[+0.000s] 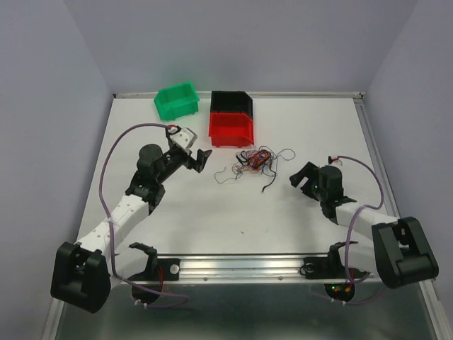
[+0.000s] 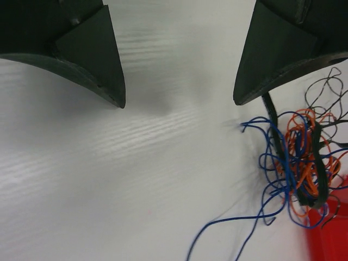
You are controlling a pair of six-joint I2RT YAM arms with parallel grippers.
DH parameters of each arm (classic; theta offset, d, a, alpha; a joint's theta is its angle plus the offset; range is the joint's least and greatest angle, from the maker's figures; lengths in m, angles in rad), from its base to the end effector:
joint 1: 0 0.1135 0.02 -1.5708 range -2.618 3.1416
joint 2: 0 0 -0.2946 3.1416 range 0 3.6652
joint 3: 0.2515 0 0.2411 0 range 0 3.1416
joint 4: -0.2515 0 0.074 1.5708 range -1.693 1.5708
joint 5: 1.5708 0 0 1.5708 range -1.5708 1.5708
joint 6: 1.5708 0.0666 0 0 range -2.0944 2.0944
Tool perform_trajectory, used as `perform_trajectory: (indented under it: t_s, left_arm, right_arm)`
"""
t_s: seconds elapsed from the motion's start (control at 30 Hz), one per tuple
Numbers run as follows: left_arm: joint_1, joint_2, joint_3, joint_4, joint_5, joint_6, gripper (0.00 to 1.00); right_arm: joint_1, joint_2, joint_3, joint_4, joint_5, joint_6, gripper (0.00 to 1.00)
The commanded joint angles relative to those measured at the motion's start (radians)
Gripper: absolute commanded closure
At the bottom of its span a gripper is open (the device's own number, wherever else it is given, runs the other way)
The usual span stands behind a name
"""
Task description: Untangle the cables
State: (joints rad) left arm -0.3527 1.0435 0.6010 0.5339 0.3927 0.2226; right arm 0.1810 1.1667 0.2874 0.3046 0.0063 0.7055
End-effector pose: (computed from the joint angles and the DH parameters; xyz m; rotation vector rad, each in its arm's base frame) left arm 0.2196 -0.1080 0.3347 0.7216 1.3138 -0.3950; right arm 0.2138 0.0387 0.1663 0.5712 2.1134 0.5043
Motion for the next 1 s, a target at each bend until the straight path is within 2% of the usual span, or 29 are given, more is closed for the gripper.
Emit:
perform_trajectory:
  t_s: [0.0, 0.23, 0.43, 0.57, 0.6, 0.63, 0.77, 0.87, 0.97]
  left_arm:
    - [-0.006, 0.019, 0.065, 0.021, 0.009, 0.021, 0.01]
    - [-0.006, 0.050, 0.083, -0.002, 0.008, 0.029, 0.01]
    - [-0.008, 0.062, 0.089, -0.011, 0.015, 0.037, 0.01]
    - [-0.019, 0.095, 0.105, -0.032, 0.011, 0.050, 0.01]
    - [-0.038, 0.105, 0.114, -0.044, 0.006, 0.064, 0.01]
    - [-0.052, 0.127, 0.118, -0.051, -0.014, 0.075, 0.01]
    - [-0.138, 0.188, 0.132, -0.066, -0.063, 0.128, 0.01]
    - [-0.183, 0.269, 0.157, -0.063, -0.081, 0.141, 0.01]
    - [-0.201, 0.389, 0.253, -0.104, -0.091, 0.132, 0.01]
  right_arm:
    - [0.083, 0.146, 0.127, 0.235, -0.022, -0.037, 0.15]
    - [0.166, 0.295, 0.202, 0.349, -0.031, -0.050, 0.15]
    - [0.212, 0.399, 0.280, 0.352, -0.012, -0.064, 0.21]
    - [0.241, 0.482, 0.346, 0.295, 0.060, -0.092, 0.41]
    - [0.248, 0.487, 0.357, 0.295, 0.060, -0.093, 0.52]
    - [0.252, 0.487, 0.358, 0.295, 0.061, -0.095, 0.60]
    - [0.288, 0.414, 0.345, 0.295, 0.082, -0.115, 0.85]
    - [0.316, 0.315, 0.305, 0.294, 0.110, -0.123, 0.86]
    - [0.321, 0.255, 0.273, 0.291, 0.106, -0.127, 0.86]
